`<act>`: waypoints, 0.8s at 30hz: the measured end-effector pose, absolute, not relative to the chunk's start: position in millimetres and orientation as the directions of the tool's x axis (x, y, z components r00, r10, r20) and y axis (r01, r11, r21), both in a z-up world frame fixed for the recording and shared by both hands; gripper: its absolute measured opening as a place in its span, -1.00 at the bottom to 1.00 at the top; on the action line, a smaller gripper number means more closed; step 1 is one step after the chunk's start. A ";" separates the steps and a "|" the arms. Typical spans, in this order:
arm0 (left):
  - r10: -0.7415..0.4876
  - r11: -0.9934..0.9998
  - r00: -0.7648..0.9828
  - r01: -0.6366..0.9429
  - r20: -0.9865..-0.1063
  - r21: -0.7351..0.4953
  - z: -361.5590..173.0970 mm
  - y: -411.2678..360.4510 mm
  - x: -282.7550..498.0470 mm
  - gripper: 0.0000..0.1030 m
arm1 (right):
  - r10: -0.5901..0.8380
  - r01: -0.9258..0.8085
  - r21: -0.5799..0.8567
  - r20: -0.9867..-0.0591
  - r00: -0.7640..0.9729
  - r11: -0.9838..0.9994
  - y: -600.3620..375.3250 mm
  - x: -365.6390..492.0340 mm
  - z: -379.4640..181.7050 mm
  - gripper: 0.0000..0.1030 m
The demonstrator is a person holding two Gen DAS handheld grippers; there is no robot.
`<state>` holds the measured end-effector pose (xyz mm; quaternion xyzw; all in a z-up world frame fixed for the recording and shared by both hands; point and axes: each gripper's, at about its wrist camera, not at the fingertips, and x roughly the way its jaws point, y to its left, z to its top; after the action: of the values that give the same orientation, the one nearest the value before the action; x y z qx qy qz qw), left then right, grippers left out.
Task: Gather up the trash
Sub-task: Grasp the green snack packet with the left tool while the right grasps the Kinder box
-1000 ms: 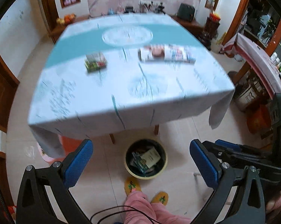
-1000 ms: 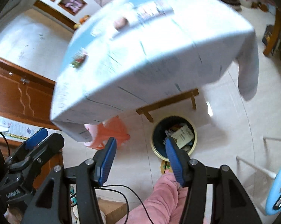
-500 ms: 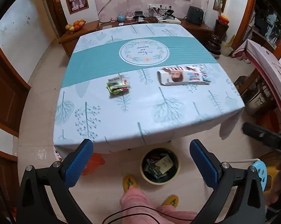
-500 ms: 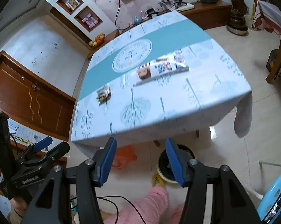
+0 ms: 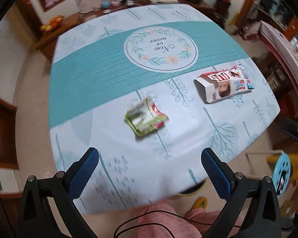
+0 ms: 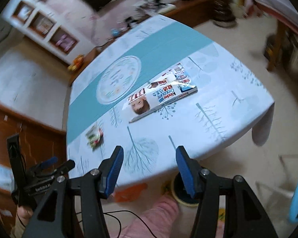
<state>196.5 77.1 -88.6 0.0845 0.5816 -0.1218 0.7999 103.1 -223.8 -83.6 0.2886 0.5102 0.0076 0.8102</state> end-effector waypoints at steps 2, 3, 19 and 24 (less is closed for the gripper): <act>-0.106 0.941 0.265 0.338 -0.958 -0.011 -99.5 78.1 213.5 0.98 | 0.278 0.342 0.461 -0.840 0.466 0.819 -213.7 116.9 -91.6 0.07; -0.111 0.933 0.245 0.360 -0.963 -0.016 -105.9 77.7 221.4 0.98 | 0.273 0.365 0.462 -0.843 0.463 0.809 -209.9 121.6 -94.7 0.07; -0.105 0.853 0.077 0.519 -0.991 -0.050 -172.3 70.6 284.3 0.80 | 0.215 0.547 0.428 -0.886 0.410 0.720 -161.3 164.4 -128.9 0.07; -0.109 0.856 0.054 0.512 -0.993 -0.066 -181.1 72.9 290.3 0.20 | 0.209 0.557 0.415 -0.894 0.397 0.720 -156.4 176.2 -131.8 0.07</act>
<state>290.3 72.9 -181.1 0.1547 0.6519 -0.2187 0.7094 176.2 -156.4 -131.8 0.3563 0.5370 -0.1150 0.7559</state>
